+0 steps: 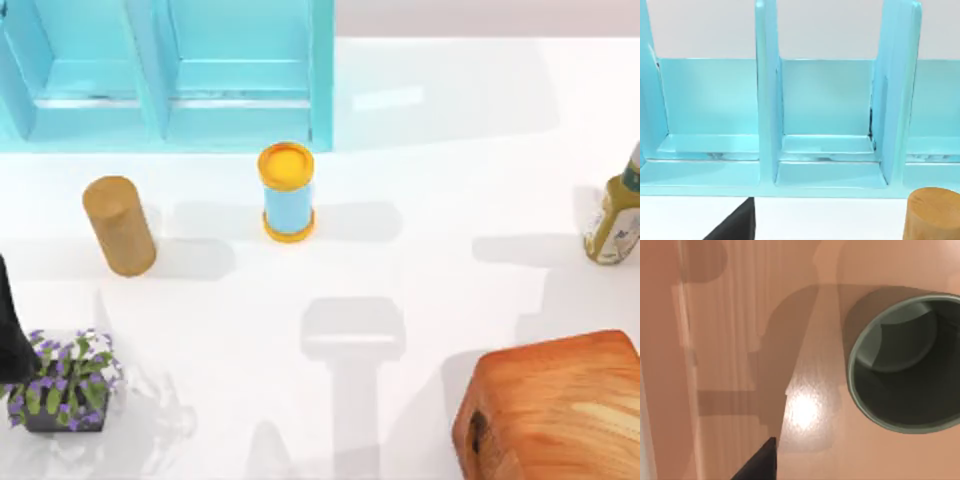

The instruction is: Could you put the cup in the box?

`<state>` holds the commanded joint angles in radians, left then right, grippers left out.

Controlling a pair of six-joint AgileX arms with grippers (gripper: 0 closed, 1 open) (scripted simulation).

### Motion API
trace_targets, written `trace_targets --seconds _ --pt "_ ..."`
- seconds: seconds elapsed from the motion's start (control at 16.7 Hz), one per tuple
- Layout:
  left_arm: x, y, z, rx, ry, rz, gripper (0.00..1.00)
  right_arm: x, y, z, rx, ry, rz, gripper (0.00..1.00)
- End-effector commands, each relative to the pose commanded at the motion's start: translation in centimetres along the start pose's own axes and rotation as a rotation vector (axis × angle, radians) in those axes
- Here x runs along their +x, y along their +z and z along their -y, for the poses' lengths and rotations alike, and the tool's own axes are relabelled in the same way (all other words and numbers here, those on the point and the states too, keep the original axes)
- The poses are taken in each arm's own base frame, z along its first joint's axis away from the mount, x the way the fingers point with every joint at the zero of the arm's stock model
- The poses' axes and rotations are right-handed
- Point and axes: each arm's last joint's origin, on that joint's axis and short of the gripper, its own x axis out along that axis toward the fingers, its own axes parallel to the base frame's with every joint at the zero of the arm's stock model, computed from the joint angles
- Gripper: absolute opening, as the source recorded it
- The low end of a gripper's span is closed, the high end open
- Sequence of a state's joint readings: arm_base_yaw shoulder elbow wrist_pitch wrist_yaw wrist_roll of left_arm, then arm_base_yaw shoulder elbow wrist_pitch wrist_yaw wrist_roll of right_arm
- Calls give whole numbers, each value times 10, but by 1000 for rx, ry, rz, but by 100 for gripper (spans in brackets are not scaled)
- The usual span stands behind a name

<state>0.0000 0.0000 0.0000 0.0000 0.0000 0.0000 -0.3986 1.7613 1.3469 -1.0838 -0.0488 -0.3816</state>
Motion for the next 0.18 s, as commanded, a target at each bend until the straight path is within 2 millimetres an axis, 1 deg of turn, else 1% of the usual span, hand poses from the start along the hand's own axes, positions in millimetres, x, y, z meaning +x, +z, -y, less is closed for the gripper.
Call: trace_targets --seconds 0.18 --pt "0 0 0 0 0 0 100 0 0 0 0 0 0 100"
